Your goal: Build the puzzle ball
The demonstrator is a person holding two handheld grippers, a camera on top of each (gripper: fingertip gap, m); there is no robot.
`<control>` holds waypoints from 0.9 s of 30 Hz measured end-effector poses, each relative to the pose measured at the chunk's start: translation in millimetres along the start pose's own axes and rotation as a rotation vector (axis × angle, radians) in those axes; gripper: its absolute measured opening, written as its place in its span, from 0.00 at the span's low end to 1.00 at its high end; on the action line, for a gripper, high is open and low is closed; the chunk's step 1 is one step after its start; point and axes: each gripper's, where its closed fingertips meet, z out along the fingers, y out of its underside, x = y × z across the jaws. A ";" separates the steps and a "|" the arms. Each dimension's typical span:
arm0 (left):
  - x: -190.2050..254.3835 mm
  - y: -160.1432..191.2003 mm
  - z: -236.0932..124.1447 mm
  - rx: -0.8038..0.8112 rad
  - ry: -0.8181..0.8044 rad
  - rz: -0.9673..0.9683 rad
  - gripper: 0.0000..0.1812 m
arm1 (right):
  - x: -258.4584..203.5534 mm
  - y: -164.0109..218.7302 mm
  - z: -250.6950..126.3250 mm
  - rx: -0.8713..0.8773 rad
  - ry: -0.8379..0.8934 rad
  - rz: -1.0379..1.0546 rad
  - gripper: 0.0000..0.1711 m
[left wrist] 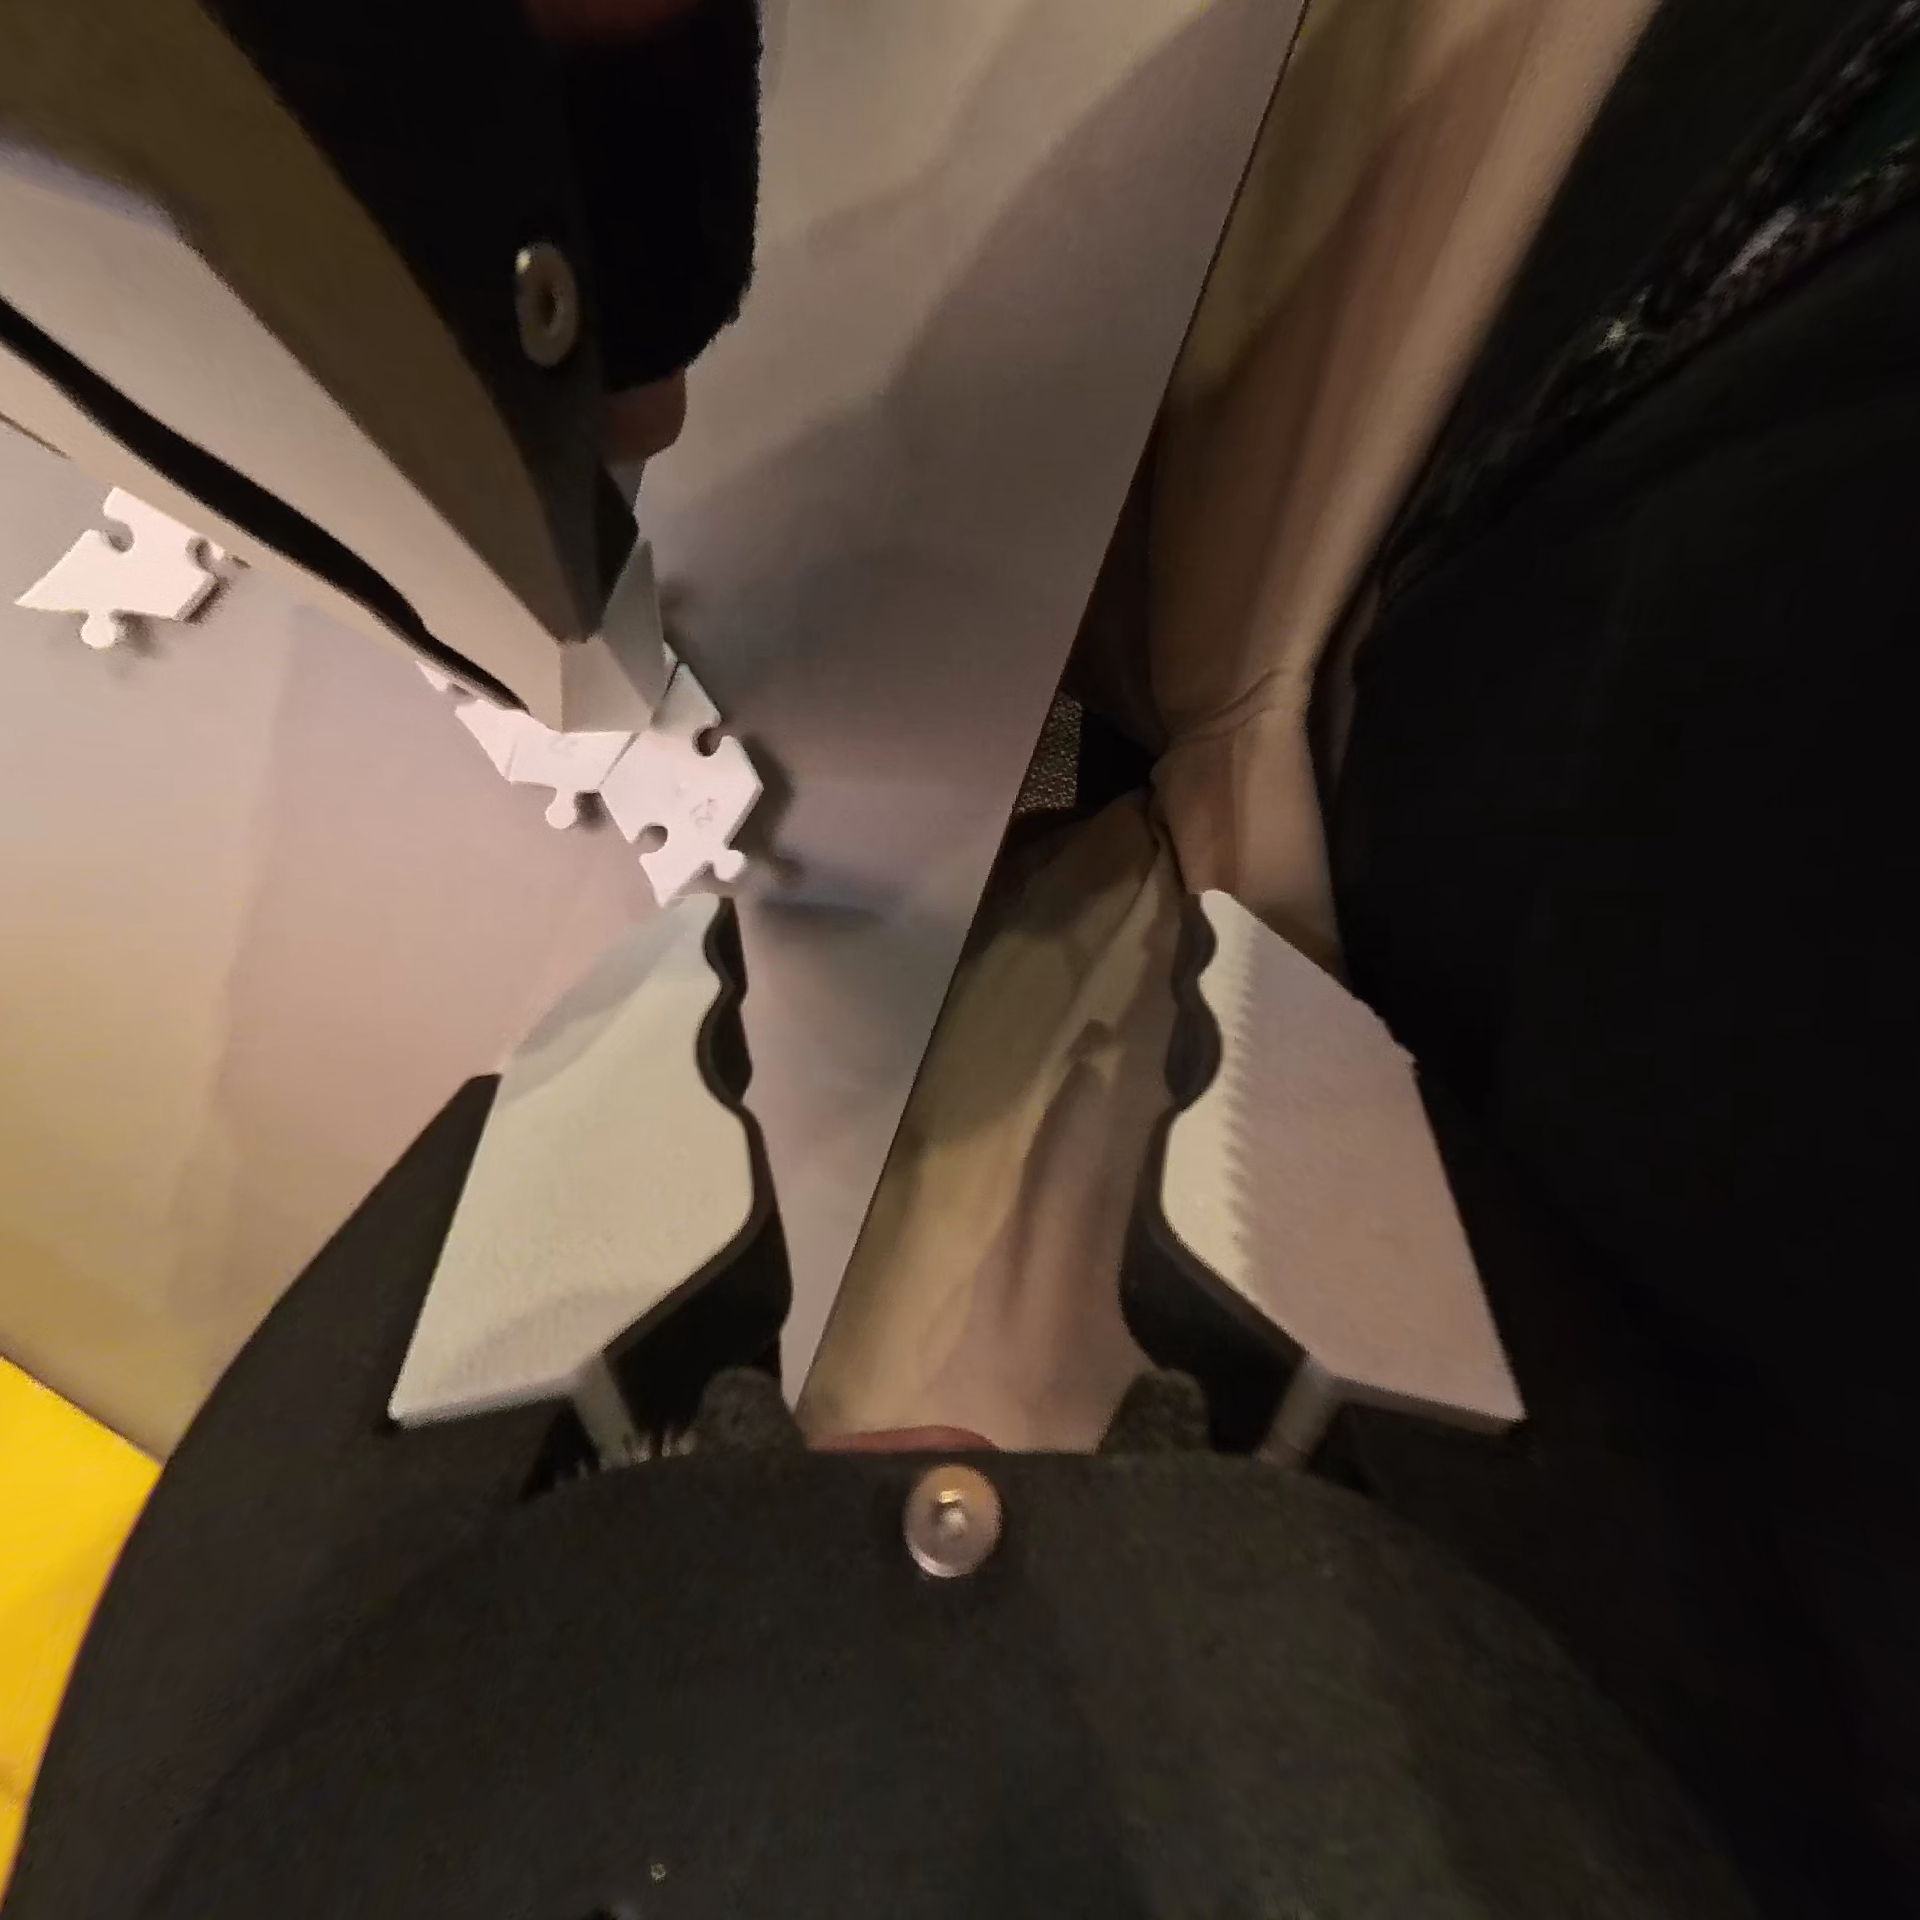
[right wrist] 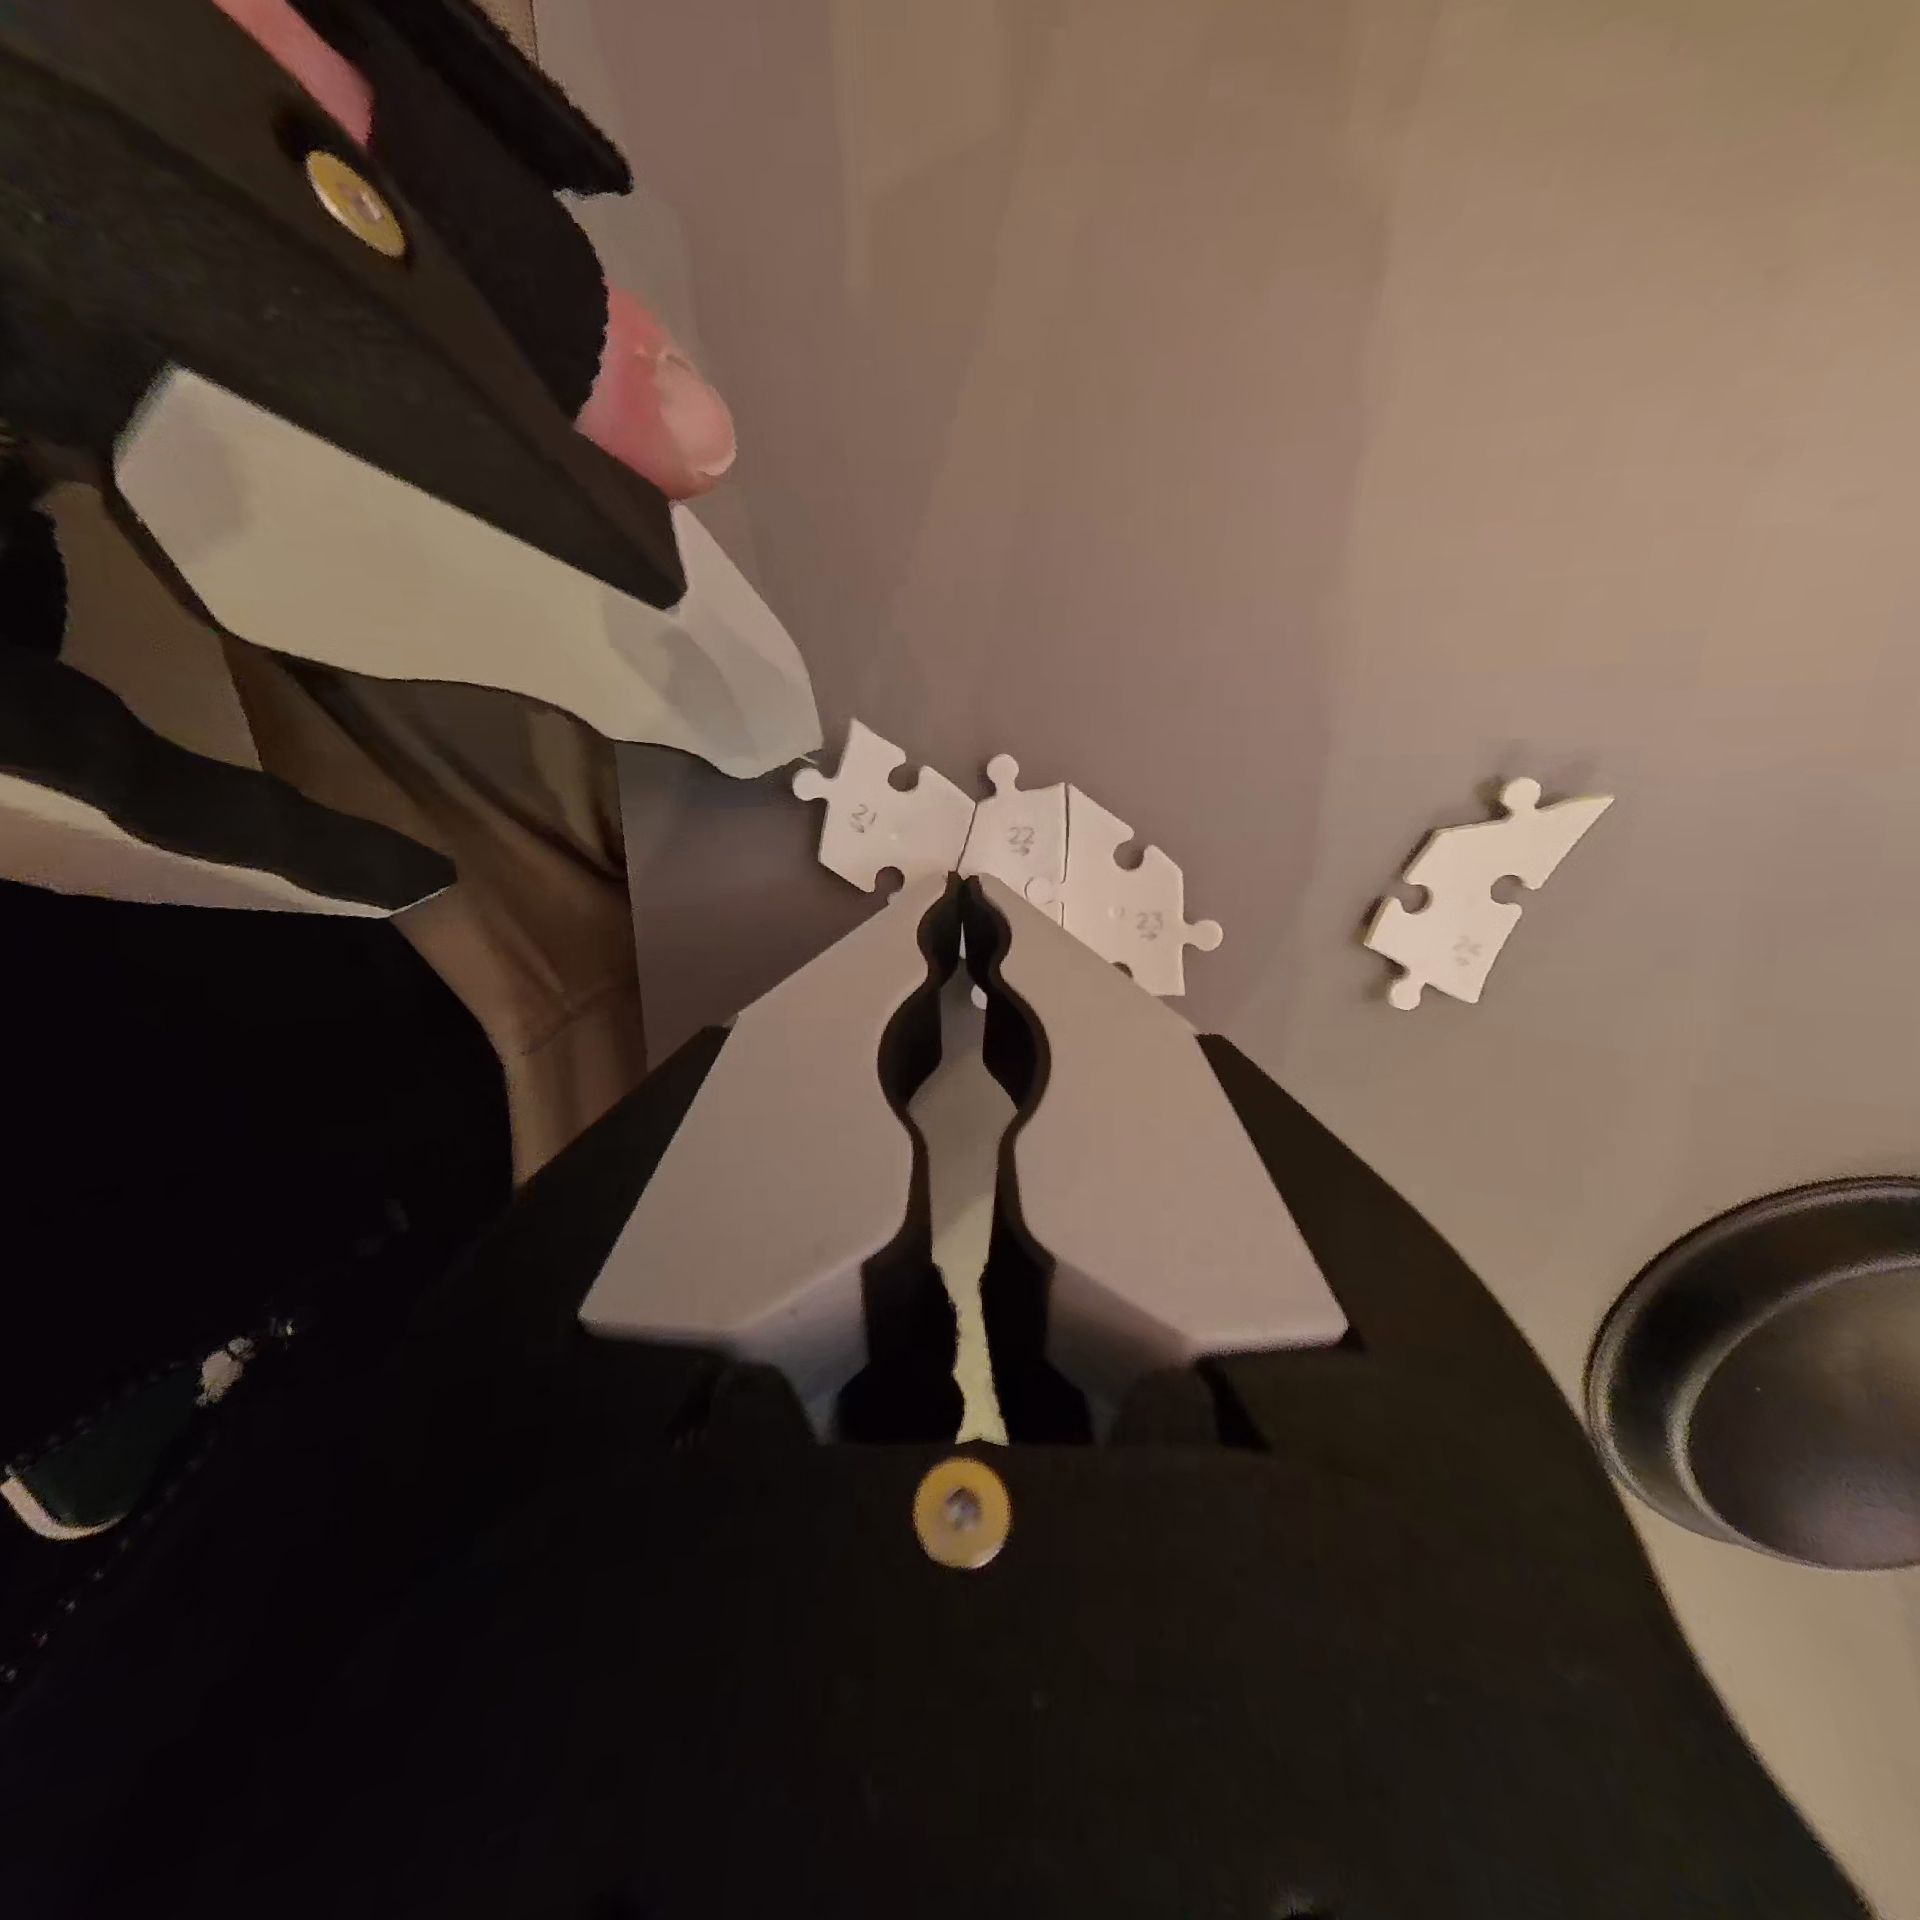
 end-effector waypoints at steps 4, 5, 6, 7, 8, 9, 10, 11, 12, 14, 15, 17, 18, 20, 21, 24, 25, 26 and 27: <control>9.1 5.1 2.5 0.007 0.037 -0.045 0.43 | -0.1 -2.1 0.7 -0.001 0.013 0.042 0.00; 8.3 4.4 2.8 0.016 0.031 -0.051 0.43 | -0.1 -3.2 1.0 0.008 0.012 0.055 0.00; 7.4 4.6 2.7 0.013 0.033 -0.058 0.43 | -0.1 -3.8 1.3 0.009 0.015 0.063 0.00; 5.0 5.2 2.9 0.007 0.023 -0.059 0.43 | -0.1 -4.4 1.5 0.007 0.020 0.064 0.00; 3.5 5.7 3.7 0.004 0.016 -0.057 0.44 | 0.0 -5.3 1.7 0.006 0.023 0.069 0.00; 2.9 5.5 4.0 0.004 0.012 -0.056 0.45 | 0.1 -6.2 2.0 0.010 0.022 0.077 0.00; 2.4 5.6 4.3 0.001 0.007 -0.054 0.46 | 0.1 -6.8 2.1 0.014 0.018 0.080 0.00; 2.2 5.9 4.7 0.001 0.003 -0.054 0.46 | 0.1 -7.2 2.1 0.021 0.013 0.082 0.00; 1.9 5.9 4.7 0.005 0.001 -0.056 0.46 | -0.9 -7.0 1.8 0.028 0.000 0.086 0.00; -0.8 8.0 4.4 -0.001 -0.010 -0.061 0.46 | -0.1 -10.1 -6.2 0.072 -0.025 0.107 0.00; -2.3 8.9 4.3 -0.002 -0.015 -0.060 0.46 | 3.9 -10.5 -12.8 0.087 -0.015 0.112 0.00; -4.5 9.2 4.2 -0.002 -0.021 -0.067 0.46 | 14.1 -9.8 -26.1 0.117 -0.006 0.130 0.00; -5.2 9.3 4.4 -0.001 -0.023 -0.066 0.46 | 22.1 -7.8 -32.0 0.126 0.007 0.139 0.00; -5.3 8.9 4.7 -0.002 -0.023 -0.066 0.46 | 40.5 -2.9 -42.6 0.139 0.035 0.162 0.00; -5.4 8.9 4.8 -0.004 -0.024 -0.068 0.46 | 49.2 -0.2 -46.7 0.139 0.046 0.173 0.00; -4.0 9.2 2.9 -0.012 -0.023 -0.068 0.46 | 66.8 8.5 -52.2 0.108 0.056 0.183 0.00; -1.9 8.7 1.5 -0.010 -0.010 -0.072 0.44 | 71.4 10.3 -51.4 0.095 0.064 0.177 0.00; 0.3 8.0 0.4 -0.005 0.002 -0.076 0.44 | 75.4 12.1 -49.3 0.079 0.072 0.169 0.00; 2.1 7.4 0.0 -0.001 0.010 -0.078 0.44 | 78.6 13.0 -46.5 0.066 0.073 0.163 0.00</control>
